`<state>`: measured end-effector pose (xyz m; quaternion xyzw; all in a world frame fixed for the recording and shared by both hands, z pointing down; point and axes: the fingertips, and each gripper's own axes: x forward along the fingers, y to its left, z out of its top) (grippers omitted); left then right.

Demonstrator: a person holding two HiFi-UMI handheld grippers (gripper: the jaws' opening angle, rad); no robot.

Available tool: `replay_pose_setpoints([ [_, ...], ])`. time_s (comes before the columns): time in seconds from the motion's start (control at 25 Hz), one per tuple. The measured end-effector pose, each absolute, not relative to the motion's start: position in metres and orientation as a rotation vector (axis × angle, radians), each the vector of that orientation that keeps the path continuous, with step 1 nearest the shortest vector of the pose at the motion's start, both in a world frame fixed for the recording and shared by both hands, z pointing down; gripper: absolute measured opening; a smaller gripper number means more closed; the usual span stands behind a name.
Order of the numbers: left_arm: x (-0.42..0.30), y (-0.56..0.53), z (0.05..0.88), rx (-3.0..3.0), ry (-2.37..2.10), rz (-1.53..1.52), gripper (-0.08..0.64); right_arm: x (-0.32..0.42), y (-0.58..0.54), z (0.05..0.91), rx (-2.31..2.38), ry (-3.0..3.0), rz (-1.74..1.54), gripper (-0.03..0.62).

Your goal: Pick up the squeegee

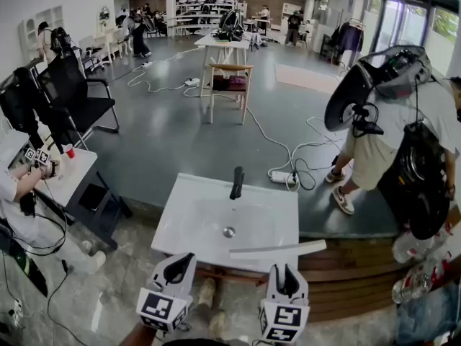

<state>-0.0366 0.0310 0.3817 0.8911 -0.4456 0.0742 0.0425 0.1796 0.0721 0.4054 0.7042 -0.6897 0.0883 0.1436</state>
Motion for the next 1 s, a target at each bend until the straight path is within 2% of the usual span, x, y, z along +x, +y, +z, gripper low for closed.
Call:
replay_pose_setpoints([
  [1.0, -0.031, 0.017, 0.387, 2.709, -1.357, 0.24, 0.002, 0.184, 0.055, 0.407, 2.022, -1.996, 0.262, 0.077],
])
